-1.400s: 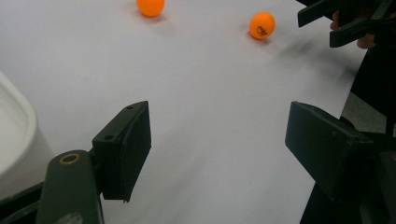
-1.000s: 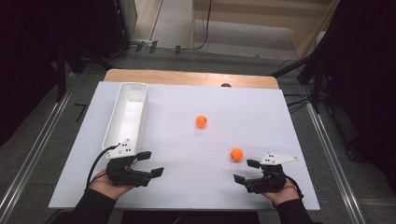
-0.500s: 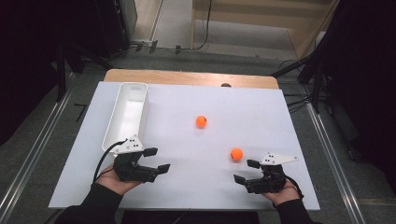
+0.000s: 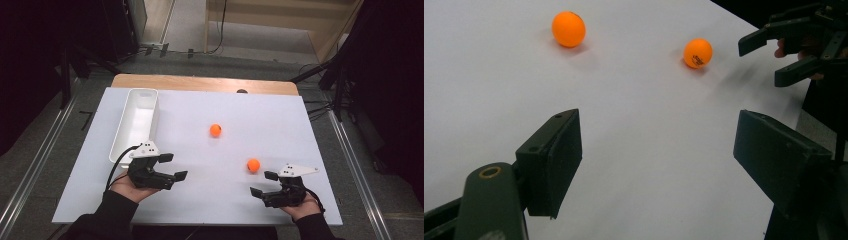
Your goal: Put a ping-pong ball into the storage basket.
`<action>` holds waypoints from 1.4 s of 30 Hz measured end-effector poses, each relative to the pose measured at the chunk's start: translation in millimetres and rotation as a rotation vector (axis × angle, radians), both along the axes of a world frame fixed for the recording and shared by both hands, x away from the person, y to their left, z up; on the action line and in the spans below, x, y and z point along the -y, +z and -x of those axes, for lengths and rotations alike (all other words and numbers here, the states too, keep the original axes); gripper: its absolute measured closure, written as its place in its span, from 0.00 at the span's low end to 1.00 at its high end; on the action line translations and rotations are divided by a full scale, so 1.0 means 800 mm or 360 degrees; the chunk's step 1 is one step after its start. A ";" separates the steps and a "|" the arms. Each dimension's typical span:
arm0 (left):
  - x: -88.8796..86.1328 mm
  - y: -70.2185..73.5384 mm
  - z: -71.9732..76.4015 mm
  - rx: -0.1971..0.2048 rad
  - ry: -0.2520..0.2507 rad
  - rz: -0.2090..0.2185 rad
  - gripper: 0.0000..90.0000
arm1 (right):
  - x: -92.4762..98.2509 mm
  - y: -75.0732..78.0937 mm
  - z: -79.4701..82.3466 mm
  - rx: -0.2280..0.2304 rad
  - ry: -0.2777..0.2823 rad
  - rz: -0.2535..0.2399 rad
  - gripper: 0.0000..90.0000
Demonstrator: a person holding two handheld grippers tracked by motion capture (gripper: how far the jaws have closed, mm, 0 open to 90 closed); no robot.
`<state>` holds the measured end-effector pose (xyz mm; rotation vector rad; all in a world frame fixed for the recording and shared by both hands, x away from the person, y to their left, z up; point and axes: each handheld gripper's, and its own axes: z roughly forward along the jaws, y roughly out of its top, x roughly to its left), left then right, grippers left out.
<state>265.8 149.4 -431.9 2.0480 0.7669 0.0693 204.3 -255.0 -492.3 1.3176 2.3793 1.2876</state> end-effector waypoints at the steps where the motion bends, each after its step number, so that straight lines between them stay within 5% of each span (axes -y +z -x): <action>1: 0.003 0.000 -0.003 0.0013 0.0013 -0.0007 0.22 | 0.000 0.000 0.000 -0.0002 -0.0001 -0.0003 0.15; 23: 0.030 -0.002 -0.023 0.0068 0.0140 -0.0058 0.23 | 0.000 -0.001 0.000 -0.0002 -0.0004 0.0001 0.15; 42: 0.057 -0.007 -0.049 0.0073 0.0137 -0.0046 0.23 | 0.001 -0.001 0.000 -0.0001 0.0002 -0.0005 0.15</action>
